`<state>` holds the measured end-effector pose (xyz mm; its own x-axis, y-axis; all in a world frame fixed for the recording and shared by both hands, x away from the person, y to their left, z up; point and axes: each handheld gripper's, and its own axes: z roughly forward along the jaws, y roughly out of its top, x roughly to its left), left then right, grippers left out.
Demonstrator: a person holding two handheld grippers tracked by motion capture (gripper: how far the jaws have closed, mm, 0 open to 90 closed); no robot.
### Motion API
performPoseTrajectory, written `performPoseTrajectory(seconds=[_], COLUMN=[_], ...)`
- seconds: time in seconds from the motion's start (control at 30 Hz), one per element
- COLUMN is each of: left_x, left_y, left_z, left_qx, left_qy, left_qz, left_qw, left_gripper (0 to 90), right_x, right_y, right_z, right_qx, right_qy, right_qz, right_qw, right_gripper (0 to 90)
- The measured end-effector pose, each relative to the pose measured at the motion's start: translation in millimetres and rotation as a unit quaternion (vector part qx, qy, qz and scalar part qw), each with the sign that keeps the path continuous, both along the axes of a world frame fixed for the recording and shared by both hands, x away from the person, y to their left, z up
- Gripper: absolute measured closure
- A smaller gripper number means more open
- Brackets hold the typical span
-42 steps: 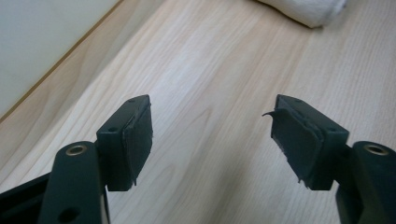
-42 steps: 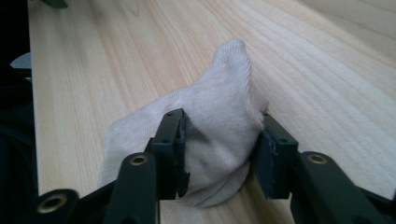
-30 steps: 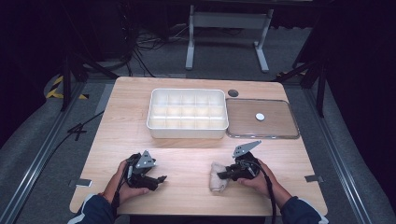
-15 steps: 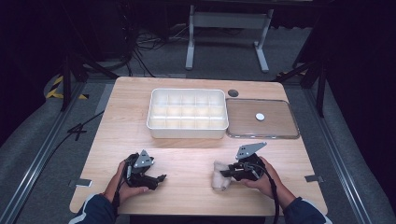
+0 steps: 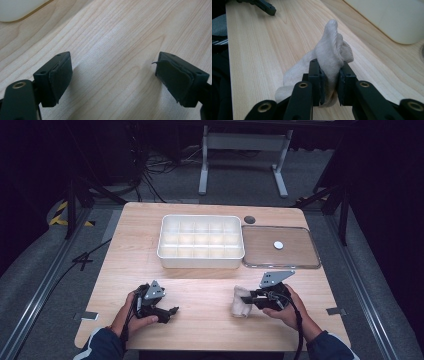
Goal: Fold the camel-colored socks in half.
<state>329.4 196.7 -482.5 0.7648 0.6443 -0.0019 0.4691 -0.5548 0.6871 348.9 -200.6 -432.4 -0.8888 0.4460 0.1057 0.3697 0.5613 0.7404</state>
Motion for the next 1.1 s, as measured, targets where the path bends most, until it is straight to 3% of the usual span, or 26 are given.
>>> performPoseTrajectory(seconds=[0.27, 1.1], left_x=[-0.1, 0.6], left_y=[-0.2, -0.7], left_z=[0.0, -0.6], left_qx=[0.0, -0.004], left_qy=[0.0, 0.006], left_qz=[0.001, 0.0], left_qw=[1.0, 1.0], left_gripper=[14.3, 13.7], right_x=[-0.6, 6.5], right_y=[-2.3, -20.6], right_z=[5.5, 22.5], right_qx=[0.003, 0.024], right_qy=[-0.012, -0.056], right_qz=[0.002, -0.052], right_qw=[0.9999, 0.9968], right_gripper=[76.1, 75.8])
